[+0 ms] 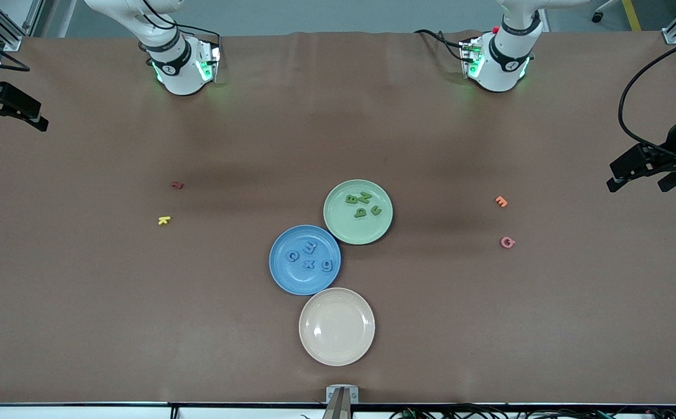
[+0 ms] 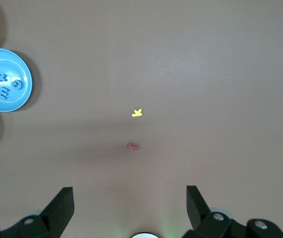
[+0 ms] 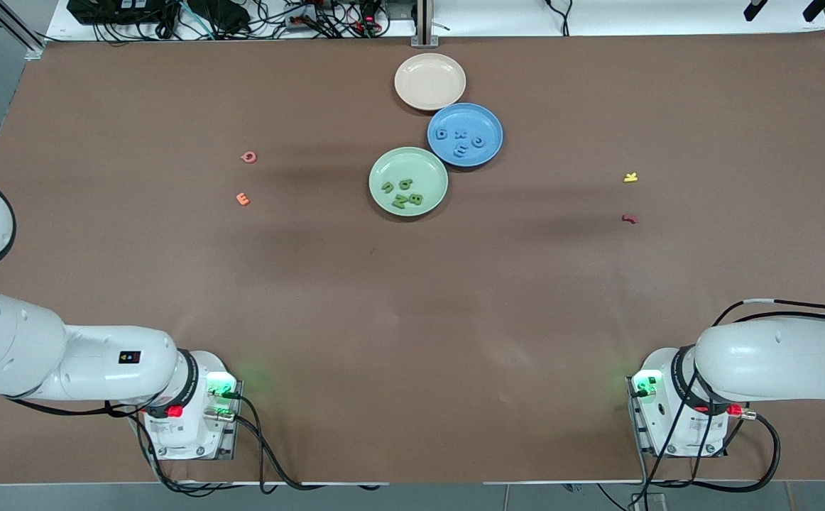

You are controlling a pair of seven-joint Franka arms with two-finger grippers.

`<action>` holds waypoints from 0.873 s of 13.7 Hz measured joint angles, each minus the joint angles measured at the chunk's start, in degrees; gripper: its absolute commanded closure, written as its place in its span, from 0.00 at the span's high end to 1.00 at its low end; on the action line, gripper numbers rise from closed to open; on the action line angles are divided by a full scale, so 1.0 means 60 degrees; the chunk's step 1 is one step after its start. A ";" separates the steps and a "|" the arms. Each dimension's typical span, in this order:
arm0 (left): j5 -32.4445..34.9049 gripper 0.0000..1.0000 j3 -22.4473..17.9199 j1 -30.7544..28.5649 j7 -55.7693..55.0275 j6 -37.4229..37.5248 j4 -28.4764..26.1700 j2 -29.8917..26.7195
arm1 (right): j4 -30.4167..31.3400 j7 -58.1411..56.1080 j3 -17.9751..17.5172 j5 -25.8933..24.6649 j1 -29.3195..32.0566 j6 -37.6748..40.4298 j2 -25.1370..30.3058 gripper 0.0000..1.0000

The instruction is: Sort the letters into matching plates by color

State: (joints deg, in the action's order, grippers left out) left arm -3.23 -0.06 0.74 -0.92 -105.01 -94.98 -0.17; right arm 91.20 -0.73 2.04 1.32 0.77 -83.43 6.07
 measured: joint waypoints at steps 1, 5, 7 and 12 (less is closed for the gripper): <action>0.0000 1.00 -0.0005 0.0000 0.0000 0.0000 0.0001 0.0000 | 0.0002 0.0000 0.0000 0.0001 0.0000 0.0000 0.0000 1.00; 0.0000 1.00 -0.0006 0.0012 0.0000 0.0386 0.0026 0.0000 | 0.0002 0.0000 -0.0006 0.0005 0.0000 0.0000 0.0000 1.00; 0.0000 1.00 -0.0006 0.0050 0.0000 0.0746 0.0042 0.0000 | 0.0002 0.0000 -0.0006 0.0005 0.0000 0.0000 0.0000 1.00; 0.0000 1.00 0.0010 0.0146 0.0000 0.1115 0.0357 -0.0002 | 0.0003 0.0000 -0.0003 0.0005 0.0000 0.0000 0.0000 1.00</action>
State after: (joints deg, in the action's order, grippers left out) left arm -3.23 0.00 1.62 -0.92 -98.31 -92.83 -0.18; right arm 91.22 -0.73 2.02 1.35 0.77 -83.43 6.07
